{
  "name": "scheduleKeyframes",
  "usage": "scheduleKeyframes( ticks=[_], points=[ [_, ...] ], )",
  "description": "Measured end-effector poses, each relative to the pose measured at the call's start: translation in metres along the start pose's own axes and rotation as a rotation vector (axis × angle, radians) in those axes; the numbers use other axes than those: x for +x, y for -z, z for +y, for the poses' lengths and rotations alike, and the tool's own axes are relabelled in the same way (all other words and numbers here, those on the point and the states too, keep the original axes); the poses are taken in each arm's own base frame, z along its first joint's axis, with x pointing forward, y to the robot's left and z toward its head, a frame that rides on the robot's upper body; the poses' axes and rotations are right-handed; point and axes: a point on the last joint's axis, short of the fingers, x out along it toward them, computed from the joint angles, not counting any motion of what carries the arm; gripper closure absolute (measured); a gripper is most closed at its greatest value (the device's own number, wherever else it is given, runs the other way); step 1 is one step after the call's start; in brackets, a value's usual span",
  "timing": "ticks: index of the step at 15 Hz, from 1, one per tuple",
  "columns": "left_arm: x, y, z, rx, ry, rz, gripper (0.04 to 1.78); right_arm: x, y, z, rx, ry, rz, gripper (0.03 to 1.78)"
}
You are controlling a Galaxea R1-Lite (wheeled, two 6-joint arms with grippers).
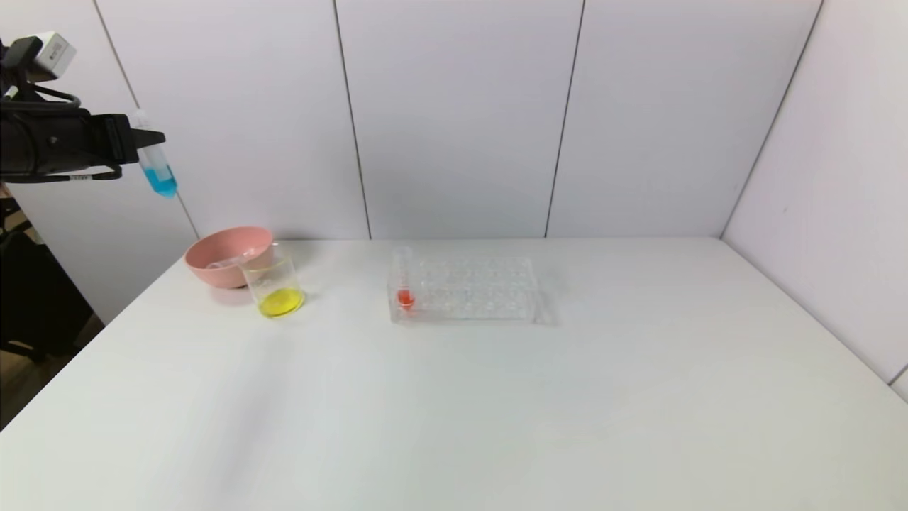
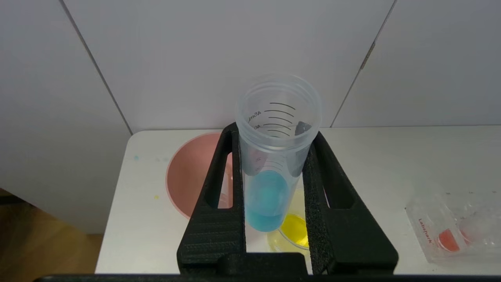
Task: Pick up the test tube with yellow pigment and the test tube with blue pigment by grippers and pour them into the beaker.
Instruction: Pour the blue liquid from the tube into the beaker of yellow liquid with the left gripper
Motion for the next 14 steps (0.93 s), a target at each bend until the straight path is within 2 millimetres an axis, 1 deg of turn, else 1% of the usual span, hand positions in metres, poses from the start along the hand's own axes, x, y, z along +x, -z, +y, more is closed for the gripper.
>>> scheduleKeyframes(
  ticks=[3,6,7,9,11,14],
  points=[
    [0.016,-0.001,0.015,0.133,0.120,0.061,1.38,0.000,0.000,0.000,0.000,0.000,0.000,0.10],
    [0.021,0.002,0.023,0.241,0.175,0.205,1.38,0.000,0.000,0.000,0.000,0.000,0.000,0.10],
    [0.021,0.007,0.026,0.278,0.199,0.271,1.38,0.000,0.000,0.000,0.000,0.000,0.000,0.10],
    [0.021,0.027,0.033,0.341,0.259,0.401,1.38,0.000,0.000,0.000,0.000,0.000,0.000,0.10],
    [0.023,0.040,0.037,0.407,0.313,0.467,1.38,0.000,0.000,0.000,0.000,0.000,0.000,0.10],
    [0.028,0.053,0.040,0.505,0.361,0.515,1.38,0.000,0.000,0.000,0.000,0.000,0.000,0.10]
  ],
)
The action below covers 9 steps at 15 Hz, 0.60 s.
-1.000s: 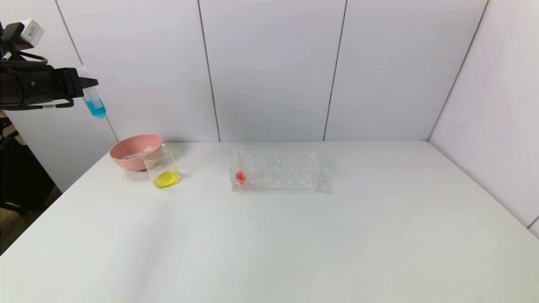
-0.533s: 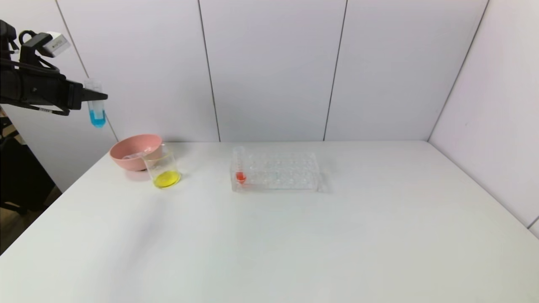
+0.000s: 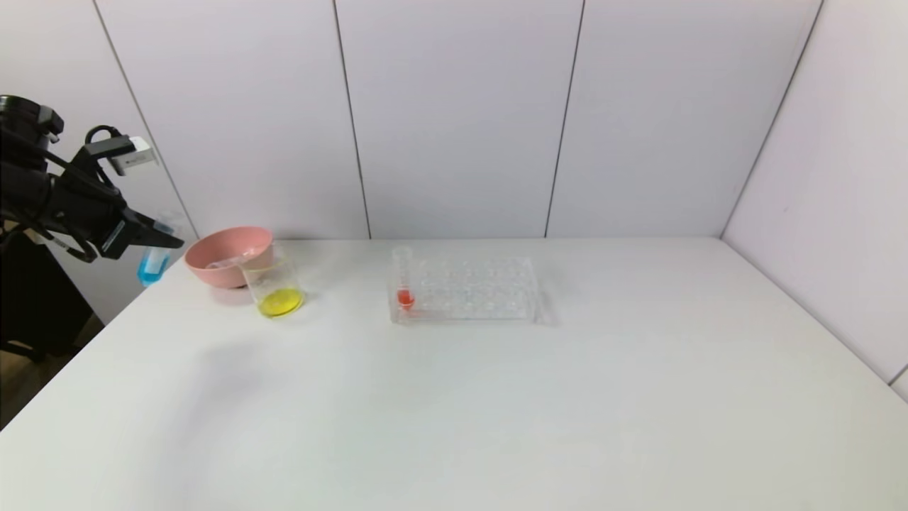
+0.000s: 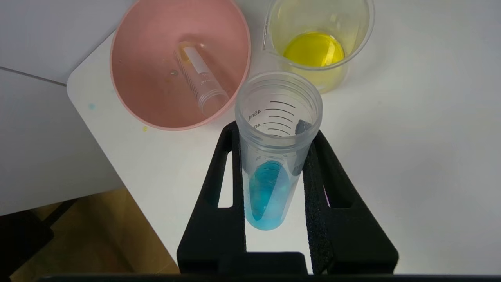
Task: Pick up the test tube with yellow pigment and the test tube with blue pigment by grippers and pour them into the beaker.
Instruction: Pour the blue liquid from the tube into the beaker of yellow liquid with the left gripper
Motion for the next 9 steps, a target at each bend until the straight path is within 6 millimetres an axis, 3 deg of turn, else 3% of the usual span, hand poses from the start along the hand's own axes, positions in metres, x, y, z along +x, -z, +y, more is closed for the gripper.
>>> scheduleKeyframes(
  ticks=[4,9],
  points=[
    [0.010,0.004,0.003,0.173,-0.029,0.063,1.38,0.000,0.000,0.000,0.000,0.000,0.000,0.10],
    [0.025,-0.006,0.005,0.427,-0.091,0.096,1.38,0.000,0.000,0.000,0.000,0.000,0.000,0.10]
  ],
)
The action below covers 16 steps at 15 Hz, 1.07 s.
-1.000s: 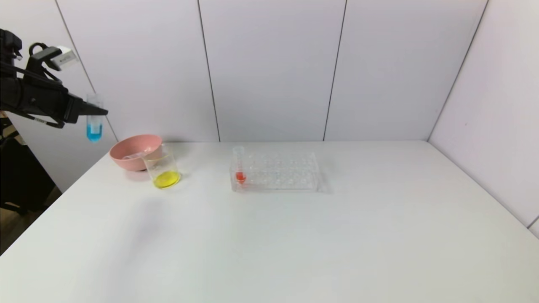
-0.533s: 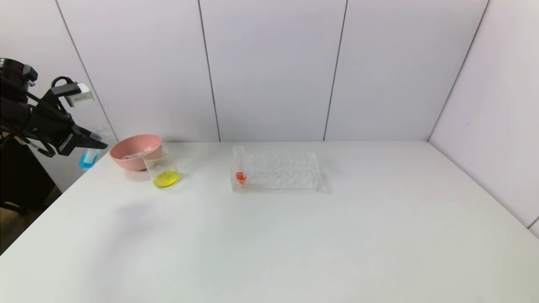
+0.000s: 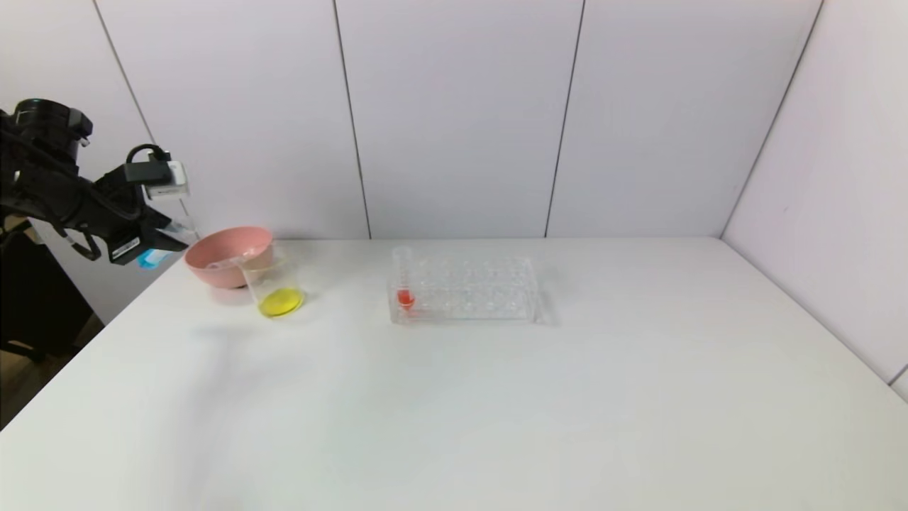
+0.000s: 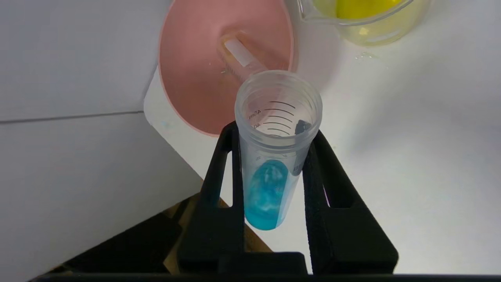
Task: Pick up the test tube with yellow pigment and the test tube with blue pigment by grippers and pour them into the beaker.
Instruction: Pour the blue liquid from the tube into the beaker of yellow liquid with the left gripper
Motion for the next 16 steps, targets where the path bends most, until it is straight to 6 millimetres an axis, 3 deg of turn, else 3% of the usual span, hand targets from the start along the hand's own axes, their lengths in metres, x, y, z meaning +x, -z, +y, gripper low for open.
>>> scheduleKeyframes(
  ticks=[7,16],
  points=[
    [0.016,-0.016,0.000,0.228,-0.015,-0.067,1.38,0.000,0.000,0.000,0.000,0.000,0.000,0.10],
    [0.029,-0.028,-0.006,0.285,0.002,-0.041,1.38,0.000,0.000,0.000,0.000,0.000,0.000,0.10]
  ],
)
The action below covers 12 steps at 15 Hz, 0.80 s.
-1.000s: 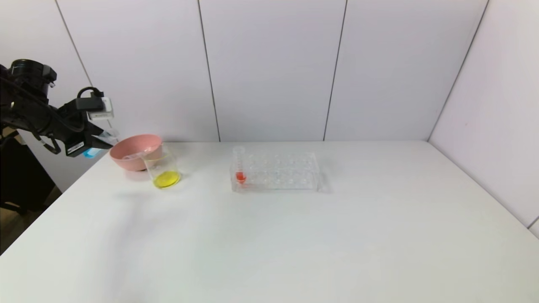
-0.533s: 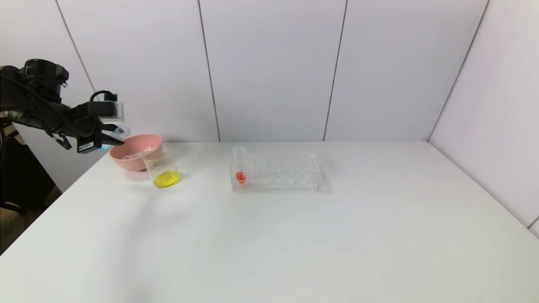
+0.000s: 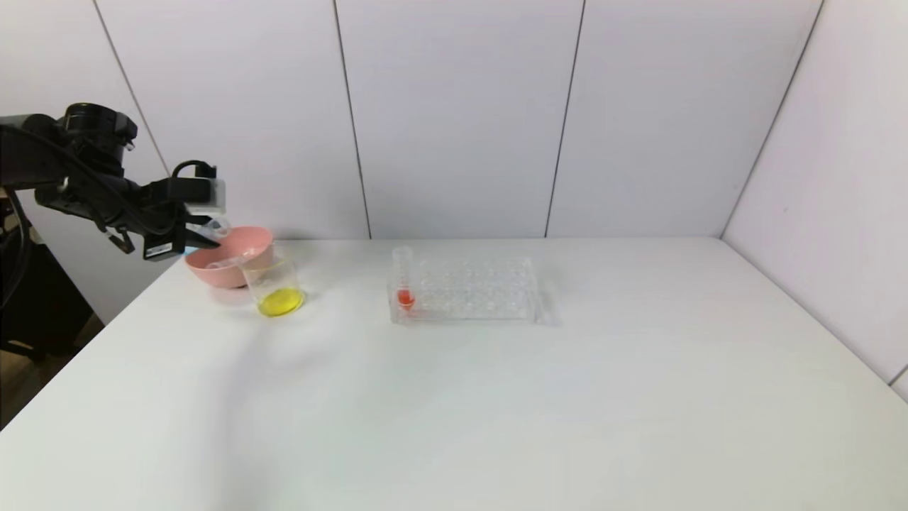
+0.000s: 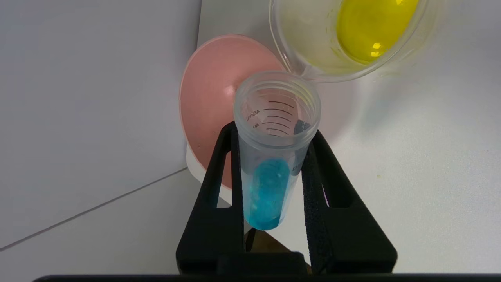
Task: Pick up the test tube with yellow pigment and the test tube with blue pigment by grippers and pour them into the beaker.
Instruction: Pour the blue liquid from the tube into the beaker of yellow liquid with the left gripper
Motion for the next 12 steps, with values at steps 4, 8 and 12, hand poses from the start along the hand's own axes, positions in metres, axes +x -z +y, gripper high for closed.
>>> scheduleKeyframes(
  ticks=[4,8,12],
  points=[
    [0.0021,-0.0038,-0.0004,0.006,0.004,-0.003,1.38,0.0000,0.0000,0.0000,0.000,0.000,0.000,0.10],
    [0.0035,-0.0057,-0.0020,0.004,0.017,0.018,1.38,0.0000,0.0000,0.0000,0.000,0.000,0.000,0.10],
    [0.0043,-0.0068,-0.0023,0.007,0.019,0.027,1.38,0.0000,0.0000,0.0000,0.000,0.000,0.000,0.10]
  ],
)
